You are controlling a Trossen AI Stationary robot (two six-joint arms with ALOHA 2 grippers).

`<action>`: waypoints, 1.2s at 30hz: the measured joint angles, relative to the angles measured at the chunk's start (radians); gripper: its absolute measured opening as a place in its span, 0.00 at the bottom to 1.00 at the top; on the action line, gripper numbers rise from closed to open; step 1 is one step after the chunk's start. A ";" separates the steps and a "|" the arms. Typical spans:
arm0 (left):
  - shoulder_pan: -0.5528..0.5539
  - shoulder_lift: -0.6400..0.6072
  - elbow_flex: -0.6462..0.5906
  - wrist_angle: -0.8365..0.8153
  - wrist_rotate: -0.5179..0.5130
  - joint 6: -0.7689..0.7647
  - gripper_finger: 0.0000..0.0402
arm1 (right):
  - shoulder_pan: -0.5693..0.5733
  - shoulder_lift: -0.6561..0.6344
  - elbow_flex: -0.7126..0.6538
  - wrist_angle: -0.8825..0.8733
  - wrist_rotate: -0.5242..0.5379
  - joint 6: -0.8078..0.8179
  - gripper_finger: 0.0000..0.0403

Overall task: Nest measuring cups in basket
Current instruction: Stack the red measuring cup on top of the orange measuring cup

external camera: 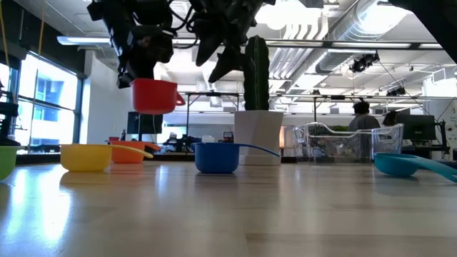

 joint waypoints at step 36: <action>0.564 0.056 0.166 -0.112 -0.037 0.559 0.02 | -0.001 -0.035 -0.001 0.031 0.056 -0.103 0.51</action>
